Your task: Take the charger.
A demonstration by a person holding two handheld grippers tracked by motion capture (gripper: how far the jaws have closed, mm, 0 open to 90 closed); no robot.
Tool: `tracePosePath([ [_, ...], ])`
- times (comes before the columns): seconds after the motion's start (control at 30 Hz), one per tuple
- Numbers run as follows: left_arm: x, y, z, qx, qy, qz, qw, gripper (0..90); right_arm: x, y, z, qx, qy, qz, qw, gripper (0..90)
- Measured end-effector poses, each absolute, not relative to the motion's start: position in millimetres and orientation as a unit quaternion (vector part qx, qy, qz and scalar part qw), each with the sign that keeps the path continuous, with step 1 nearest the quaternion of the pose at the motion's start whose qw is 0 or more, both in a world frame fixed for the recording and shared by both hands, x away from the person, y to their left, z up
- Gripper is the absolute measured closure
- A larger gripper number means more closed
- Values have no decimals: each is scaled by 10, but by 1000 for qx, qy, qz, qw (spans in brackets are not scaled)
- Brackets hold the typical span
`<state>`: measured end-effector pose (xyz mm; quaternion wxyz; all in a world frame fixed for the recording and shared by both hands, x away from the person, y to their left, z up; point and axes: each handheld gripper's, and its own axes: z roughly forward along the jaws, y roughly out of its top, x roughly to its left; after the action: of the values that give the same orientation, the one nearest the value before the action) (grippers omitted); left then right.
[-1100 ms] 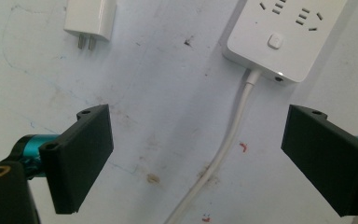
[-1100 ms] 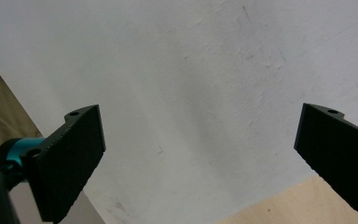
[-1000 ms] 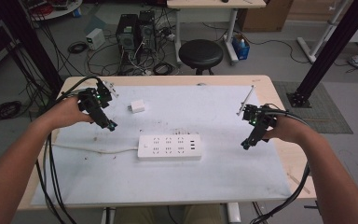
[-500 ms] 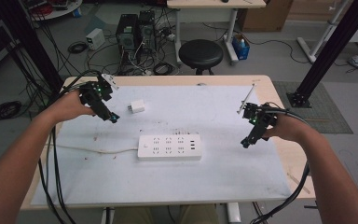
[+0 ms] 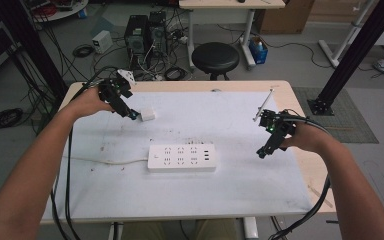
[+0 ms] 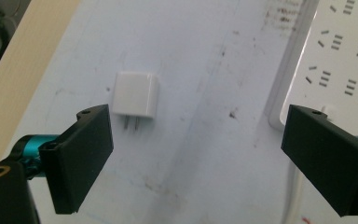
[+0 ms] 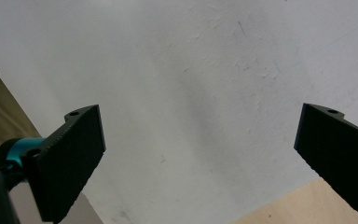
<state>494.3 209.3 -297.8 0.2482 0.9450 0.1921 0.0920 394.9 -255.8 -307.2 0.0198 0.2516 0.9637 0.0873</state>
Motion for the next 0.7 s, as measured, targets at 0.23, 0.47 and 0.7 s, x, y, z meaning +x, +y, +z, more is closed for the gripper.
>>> tracePosePath([
  [0.23,5165,2092,-3176,943,209,121,229,89,3941,-2535,-3076,256,963,82,18,11],
  [0.47,5305,2057,-3384,946,211,117,216,89,3929,-2527,-3067,255,964,79,20,11],
  [0.7,5434,1980,-3610,953,206,102,198,89,3922,-2508,-3082,252,964,78,19,11],
])
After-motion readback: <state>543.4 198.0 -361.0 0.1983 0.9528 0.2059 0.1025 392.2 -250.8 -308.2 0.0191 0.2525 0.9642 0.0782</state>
